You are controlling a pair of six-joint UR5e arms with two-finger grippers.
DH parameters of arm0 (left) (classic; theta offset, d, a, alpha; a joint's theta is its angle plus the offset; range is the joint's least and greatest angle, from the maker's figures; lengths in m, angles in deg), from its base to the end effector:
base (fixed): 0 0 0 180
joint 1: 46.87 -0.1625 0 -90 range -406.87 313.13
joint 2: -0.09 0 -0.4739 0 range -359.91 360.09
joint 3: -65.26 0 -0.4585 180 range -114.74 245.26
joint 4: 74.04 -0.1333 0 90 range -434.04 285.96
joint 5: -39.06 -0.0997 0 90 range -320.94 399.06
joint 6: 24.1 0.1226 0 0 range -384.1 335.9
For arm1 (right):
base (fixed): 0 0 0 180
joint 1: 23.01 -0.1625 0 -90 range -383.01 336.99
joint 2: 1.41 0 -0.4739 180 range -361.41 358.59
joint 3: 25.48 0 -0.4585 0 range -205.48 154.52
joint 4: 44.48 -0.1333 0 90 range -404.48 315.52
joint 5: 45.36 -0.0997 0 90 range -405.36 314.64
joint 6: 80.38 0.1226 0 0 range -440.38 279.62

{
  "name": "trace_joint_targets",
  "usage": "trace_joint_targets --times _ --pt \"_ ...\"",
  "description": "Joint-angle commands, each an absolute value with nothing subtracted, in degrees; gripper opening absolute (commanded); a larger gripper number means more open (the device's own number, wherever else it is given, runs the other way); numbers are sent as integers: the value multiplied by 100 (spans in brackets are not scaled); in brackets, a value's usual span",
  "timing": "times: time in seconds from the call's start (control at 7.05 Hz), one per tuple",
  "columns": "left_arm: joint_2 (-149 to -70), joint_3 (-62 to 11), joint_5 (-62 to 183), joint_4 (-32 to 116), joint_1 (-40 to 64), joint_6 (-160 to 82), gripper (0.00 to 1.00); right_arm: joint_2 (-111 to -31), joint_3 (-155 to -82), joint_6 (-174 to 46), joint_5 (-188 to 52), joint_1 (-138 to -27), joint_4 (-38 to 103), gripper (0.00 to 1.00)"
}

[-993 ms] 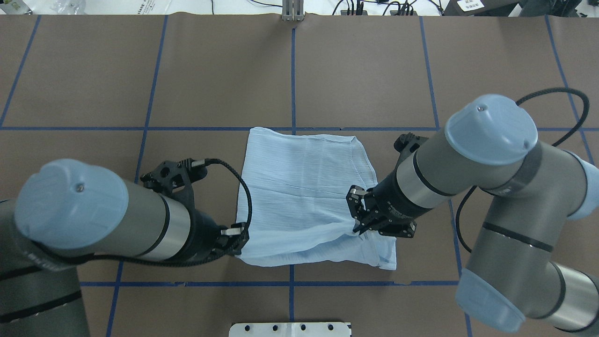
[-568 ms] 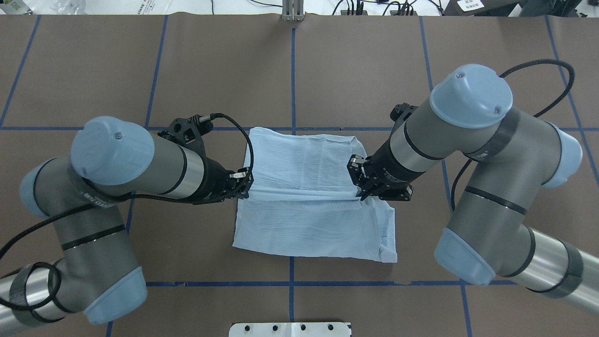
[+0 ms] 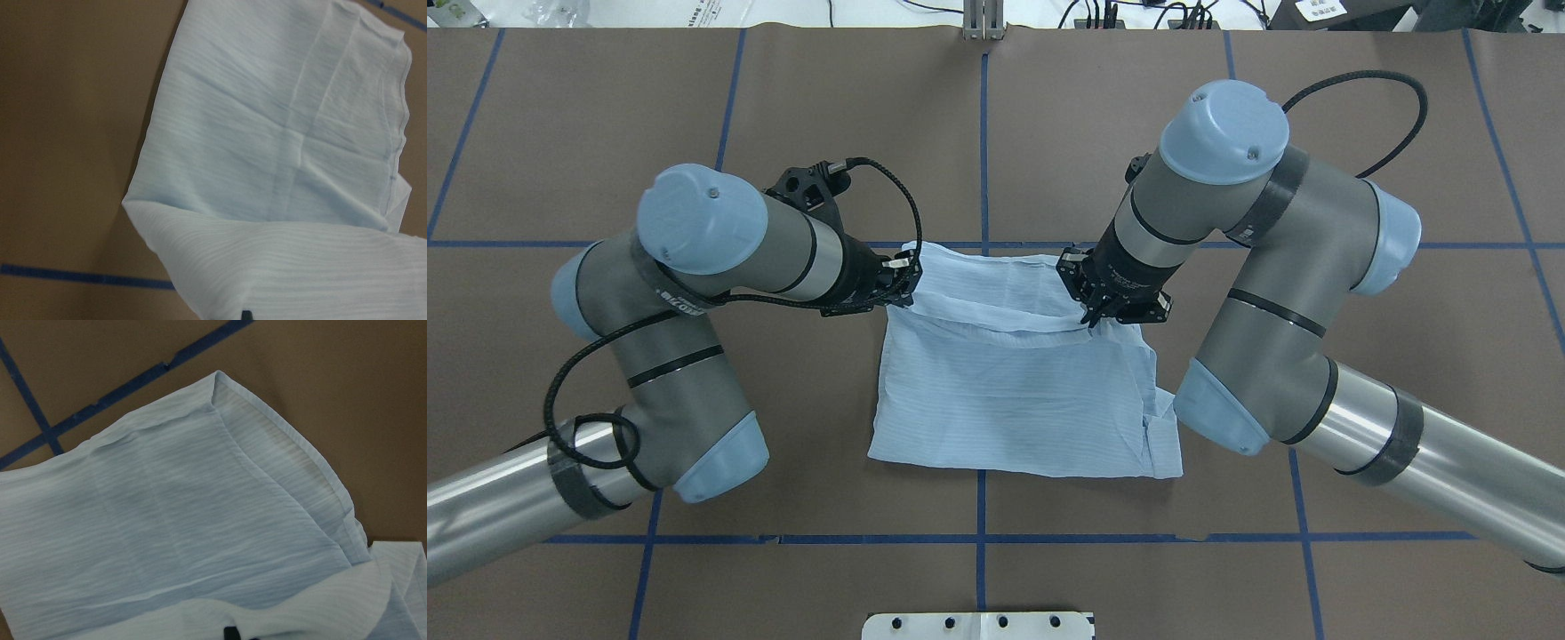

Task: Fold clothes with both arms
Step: 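Lift the near edge with both grippers and fold it away from the robot, then lay the folded edge down and open both grippers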

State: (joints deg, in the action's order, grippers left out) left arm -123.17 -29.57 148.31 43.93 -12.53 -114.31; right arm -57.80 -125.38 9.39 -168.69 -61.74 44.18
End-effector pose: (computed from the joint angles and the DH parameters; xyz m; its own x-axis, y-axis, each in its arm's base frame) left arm 0.5809 -0.5094 0.2318 0.3340 -0.2324 -0.9135 0.2850 0.9487 -0.1371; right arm -0.5343 -0.5130 0.2438 0.5539 0.4400 0.7068 -0.2182 0.8960 -0.3867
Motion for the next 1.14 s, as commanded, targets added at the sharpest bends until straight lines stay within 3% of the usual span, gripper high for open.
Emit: trace_joint_targets --times 0.0,0.71,0.85,0.99 --pt "-12506 -2230 14830 4995 -1093 -11419 0 -5513 -12087 646 -16867 -6326 4403 0" --pt "-12515 -2087 14830 4997 -916 -11094 0 -4958 -10960 469 -16867 -6449 4035 0" --pt "-12515 -2078 14830 4997 -916 -11137 23 -4949 -10959 461 -16867 -6449 4025 56" --pt "-12515 -2087 14822 4997 -916 -11155 99 -4957 -10959 478 -16876 -6484 4007 100"
